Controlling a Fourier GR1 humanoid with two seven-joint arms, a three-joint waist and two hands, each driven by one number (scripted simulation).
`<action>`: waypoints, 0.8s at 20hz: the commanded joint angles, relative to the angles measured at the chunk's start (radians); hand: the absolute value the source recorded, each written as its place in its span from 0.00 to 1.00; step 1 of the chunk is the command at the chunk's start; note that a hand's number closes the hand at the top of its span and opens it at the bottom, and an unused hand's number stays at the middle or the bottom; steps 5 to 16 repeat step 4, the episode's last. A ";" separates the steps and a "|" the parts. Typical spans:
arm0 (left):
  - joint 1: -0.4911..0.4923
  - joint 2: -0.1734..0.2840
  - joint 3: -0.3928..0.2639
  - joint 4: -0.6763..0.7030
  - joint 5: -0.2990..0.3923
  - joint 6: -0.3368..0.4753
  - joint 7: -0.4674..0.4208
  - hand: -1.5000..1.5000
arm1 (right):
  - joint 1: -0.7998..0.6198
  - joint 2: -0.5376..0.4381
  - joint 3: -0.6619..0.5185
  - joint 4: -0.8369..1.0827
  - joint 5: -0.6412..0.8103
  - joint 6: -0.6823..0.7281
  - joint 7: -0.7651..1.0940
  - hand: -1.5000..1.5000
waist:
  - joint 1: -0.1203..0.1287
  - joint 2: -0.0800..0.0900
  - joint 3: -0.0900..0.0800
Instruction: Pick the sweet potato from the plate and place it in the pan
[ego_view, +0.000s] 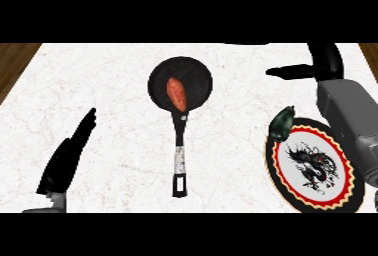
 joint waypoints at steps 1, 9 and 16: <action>0.029 0.022 0.017 0.003 0.016 -0.024 -0.034 0.50 | 0.025 -0.058 0.003 0.015 0.005 0.096 -0.035 0.00 | -0.003 -0.003 0.000; -0.008 -0.007 0.004 0.030 0.006 -0.006 -0.028 0.50 | 0.017 -0.098 0.004 0.024 0.011 0.123 -0.022 0.00 | -0.006 -0.001 0.000; -0.008 -0.007 0.004 0.030 0.006 -0.006 -0.028 0.50 | 0.017 -0.098 0.004 0.024 0.011 0.123 -0.022 0.00 | -0.006 -0.001 0.000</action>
